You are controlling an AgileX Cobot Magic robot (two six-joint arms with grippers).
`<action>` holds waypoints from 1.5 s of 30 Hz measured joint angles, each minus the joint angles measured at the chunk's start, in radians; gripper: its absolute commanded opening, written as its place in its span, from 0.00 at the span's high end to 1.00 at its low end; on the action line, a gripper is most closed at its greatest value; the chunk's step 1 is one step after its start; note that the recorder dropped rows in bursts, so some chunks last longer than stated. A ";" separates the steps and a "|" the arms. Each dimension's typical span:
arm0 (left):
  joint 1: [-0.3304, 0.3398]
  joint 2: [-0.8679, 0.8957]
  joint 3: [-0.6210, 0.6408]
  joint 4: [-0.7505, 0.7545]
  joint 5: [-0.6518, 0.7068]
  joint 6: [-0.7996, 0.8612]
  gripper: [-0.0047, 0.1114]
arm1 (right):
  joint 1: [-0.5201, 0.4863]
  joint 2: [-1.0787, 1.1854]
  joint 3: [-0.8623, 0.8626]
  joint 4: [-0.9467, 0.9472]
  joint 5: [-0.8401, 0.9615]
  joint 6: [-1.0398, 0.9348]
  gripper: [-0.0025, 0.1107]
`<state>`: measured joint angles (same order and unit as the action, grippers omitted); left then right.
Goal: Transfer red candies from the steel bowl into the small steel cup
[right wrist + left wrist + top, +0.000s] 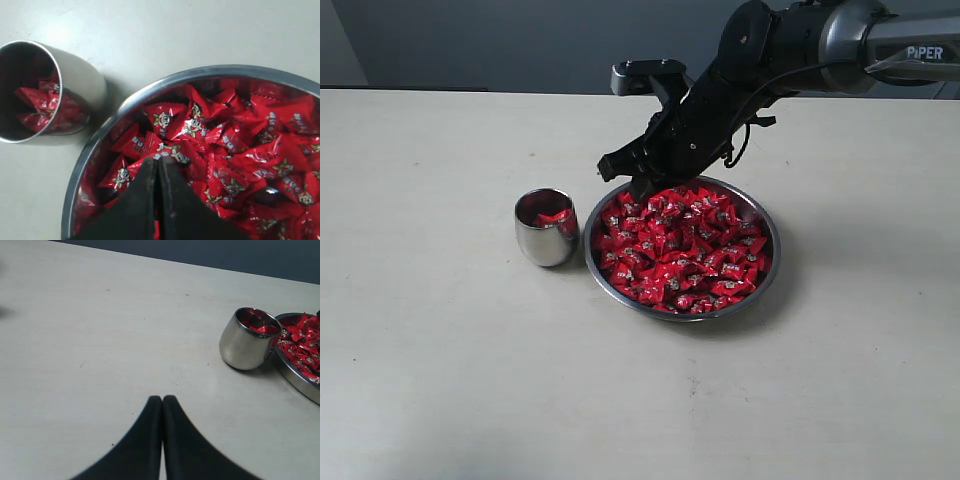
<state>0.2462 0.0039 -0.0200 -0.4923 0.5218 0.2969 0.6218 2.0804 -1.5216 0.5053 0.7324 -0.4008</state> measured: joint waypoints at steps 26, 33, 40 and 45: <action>0.000 0.000 0.000 0.000 0.000 0.000 0.96 | 0.000 0.000 0.000 0.000 0.000 0.014 0.98; 0.000 0.000 0.000 0.000 0.000 0.000 0.96 | 0.000 0.000 0.000 0.000 0.000 0.016 0.98; 0.000 0.000 0.000 0.000 0.000 0.000 0.96 | 0.000 0.000 0.000 0.000 0.000 0.020 0.98; 0.000 0.000 0.000 0.000 0.000 0.000 0.96 | 0.000 0.000 0.000 0.000 0.000 0.020 0.98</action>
<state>0.2462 0.0039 -0.0200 -0.4923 0.5218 0.2969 0.6218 2.0804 -1.5216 0.5053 0.7324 -0.3806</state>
